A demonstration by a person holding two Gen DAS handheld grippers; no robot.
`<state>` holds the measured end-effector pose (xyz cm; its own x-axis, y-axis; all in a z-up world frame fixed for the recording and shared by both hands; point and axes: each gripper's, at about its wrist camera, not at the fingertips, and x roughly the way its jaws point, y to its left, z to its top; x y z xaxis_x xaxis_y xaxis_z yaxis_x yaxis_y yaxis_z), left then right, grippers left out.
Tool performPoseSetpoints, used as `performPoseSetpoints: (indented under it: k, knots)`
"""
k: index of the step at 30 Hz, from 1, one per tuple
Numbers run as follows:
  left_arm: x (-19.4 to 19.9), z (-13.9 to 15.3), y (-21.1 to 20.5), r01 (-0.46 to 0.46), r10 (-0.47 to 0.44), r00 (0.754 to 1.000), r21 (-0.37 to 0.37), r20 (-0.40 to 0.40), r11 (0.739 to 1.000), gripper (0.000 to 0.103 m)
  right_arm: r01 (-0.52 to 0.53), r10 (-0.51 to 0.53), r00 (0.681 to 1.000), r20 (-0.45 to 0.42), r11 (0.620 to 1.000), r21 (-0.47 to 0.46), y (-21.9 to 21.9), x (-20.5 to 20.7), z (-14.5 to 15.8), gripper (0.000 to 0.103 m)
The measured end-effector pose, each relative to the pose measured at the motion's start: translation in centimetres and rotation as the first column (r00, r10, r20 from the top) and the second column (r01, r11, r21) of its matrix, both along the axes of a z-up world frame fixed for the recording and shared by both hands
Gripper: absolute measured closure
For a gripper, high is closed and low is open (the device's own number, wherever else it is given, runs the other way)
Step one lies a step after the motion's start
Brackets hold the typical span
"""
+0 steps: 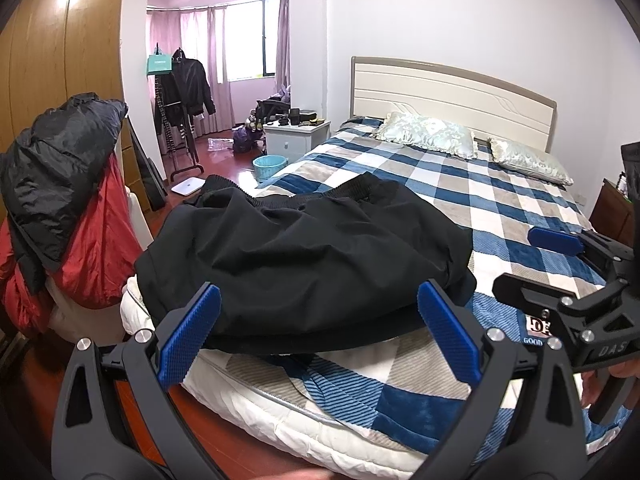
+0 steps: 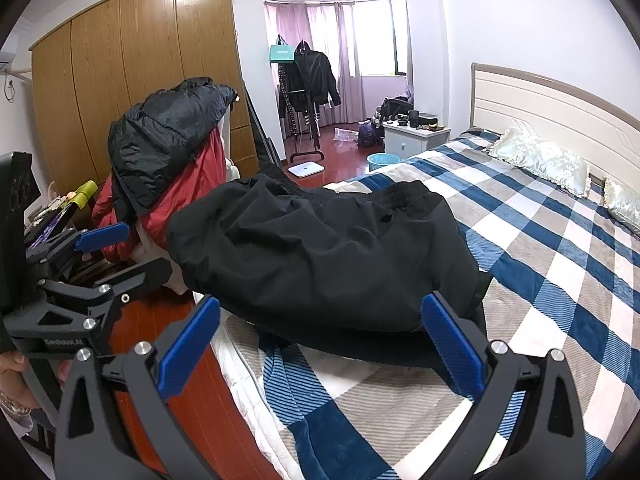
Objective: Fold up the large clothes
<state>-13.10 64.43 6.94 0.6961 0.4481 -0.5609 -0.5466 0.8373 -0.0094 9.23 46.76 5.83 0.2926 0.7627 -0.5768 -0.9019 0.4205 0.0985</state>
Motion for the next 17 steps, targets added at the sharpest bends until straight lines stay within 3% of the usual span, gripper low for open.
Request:
performPoseSetpoints:
  k: [9,17]
  knots:
    - [-0.09,-0.15,0.09,-0.025,0.024,1.000,0.012,0.014,1.000,0.006,0.000,0.000,1.000,-0.005,1.000,0.002,-0.28,-0.14,-0.22,0.004]
    - [0.25,-0.10,-0.30,0.007,-0.007,1.000,0.027,-0.002,1.000,0.006,0.001,-0.001,1.000,-0.010,1.000,0.008,-0.78,-0.46,-0.64,0.004]
